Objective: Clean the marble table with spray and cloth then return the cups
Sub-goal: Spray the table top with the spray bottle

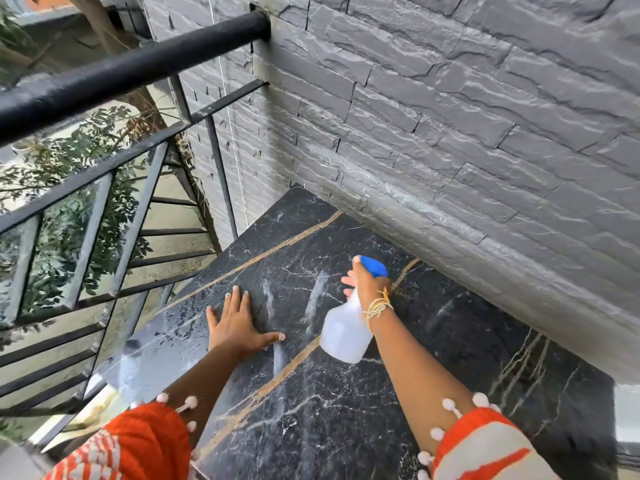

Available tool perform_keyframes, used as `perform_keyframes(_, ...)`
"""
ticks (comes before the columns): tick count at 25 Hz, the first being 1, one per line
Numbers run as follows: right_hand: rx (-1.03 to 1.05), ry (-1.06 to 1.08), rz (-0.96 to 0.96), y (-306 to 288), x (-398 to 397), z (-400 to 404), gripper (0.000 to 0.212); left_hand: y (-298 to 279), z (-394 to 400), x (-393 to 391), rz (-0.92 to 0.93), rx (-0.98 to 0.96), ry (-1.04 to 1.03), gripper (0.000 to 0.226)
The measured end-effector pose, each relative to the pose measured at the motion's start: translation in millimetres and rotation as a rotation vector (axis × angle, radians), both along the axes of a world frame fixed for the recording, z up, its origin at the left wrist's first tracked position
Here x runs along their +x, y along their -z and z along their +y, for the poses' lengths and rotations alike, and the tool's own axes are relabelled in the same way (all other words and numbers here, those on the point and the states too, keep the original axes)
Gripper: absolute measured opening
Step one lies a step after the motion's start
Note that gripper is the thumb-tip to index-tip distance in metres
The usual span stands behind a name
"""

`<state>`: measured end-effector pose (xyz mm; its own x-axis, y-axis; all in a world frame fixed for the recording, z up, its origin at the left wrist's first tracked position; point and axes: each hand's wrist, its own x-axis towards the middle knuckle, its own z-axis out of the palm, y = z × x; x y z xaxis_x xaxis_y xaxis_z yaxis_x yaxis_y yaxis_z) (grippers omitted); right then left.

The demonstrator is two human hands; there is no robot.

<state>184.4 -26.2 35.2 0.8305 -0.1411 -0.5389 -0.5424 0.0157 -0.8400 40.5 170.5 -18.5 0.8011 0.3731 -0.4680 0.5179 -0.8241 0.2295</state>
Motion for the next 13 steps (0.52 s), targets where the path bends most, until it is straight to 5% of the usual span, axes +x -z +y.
perform_keyframes(13,0.038,-0.336,0.11,-8.0,-55.6,99.3,0.036,-1.8,12.7,-43.2,0.034,0.116,0.19,0.135)
